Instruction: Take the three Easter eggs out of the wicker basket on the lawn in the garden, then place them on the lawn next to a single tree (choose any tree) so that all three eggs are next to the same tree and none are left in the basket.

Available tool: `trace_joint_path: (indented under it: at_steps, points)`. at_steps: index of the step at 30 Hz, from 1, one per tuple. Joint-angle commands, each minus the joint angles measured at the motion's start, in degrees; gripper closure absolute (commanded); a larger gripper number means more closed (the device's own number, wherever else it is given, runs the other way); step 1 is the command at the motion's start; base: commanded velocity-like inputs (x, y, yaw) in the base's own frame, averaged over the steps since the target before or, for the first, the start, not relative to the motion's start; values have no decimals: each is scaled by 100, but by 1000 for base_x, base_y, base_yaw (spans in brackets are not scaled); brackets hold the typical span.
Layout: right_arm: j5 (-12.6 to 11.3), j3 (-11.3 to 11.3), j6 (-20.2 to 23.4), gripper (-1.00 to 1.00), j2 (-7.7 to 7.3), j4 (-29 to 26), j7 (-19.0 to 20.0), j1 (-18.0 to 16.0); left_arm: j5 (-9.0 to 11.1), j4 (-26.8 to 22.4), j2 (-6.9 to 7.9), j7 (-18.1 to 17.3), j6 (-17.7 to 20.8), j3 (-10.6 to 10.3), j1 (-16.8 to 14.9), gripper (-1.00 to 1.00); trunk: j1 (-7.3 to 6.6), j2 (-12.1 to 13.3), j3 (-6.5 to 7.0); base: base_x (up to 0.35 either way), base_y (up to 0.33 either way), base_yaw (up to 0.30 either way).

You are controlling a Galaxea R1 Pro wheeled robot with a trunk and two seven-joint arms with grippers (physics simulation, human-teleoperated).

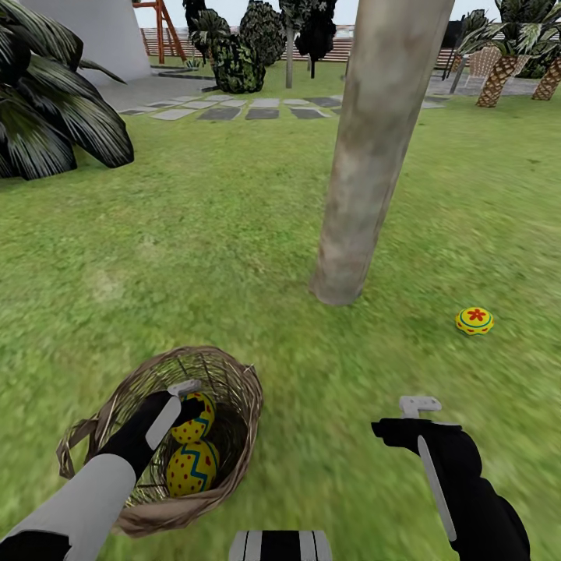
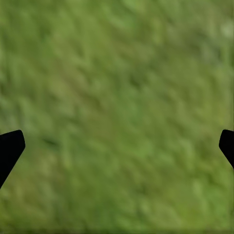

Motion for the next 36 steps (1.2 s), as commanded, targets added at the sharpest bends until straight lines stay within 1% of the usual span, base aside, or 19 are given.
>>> trace_joint_path:
  at_steps: [1, 4, 10, 17, 26, 28, 36]
  points:
    - [54, -5, 24, -100, 5, -6, 39, -3, 60, -9, 9, 53, 10, -41, -2, -100, -1, -2, -4, 0, 0, 0]
    - [54, -1, 24, -100, 5, -6, 39, -3, 60, -9, 9, 53, 9, -41, -2, -100, -1, -2, -4, 0, 0, 0]
    - [54, 1, 24, -100, 5, -6, 38, -3, 60, -9, 9, 54, 8, -41, -2, -100, 14, -10, -137, 0, 0, 0]
    - [54, 2, 24, -100, 5, -6, 38, -3, 60, -9, 9, 54, 0, -41, -2, -100, 14, -10, -137, 0, 0, 0]
    - [54, 2, 24, -100, 5, -6, 39, -3, 60, -9, 9, 31, -101, -43, 6, -100, 14, -10, -137, 0, 0, 0]
    - [54, 2, 24, -100, 5, -9, 40, -3, 60, -9, 9, 29, -110, -43, 7, -100, 20, -12, -182, 0, 0, 0]
    - [54, 2, 24, -100, 5, -10, 38, -3, 60, -9, 9, 31, -115, -43, 7, -100, 20, -12, -182, 0, 0, 0]
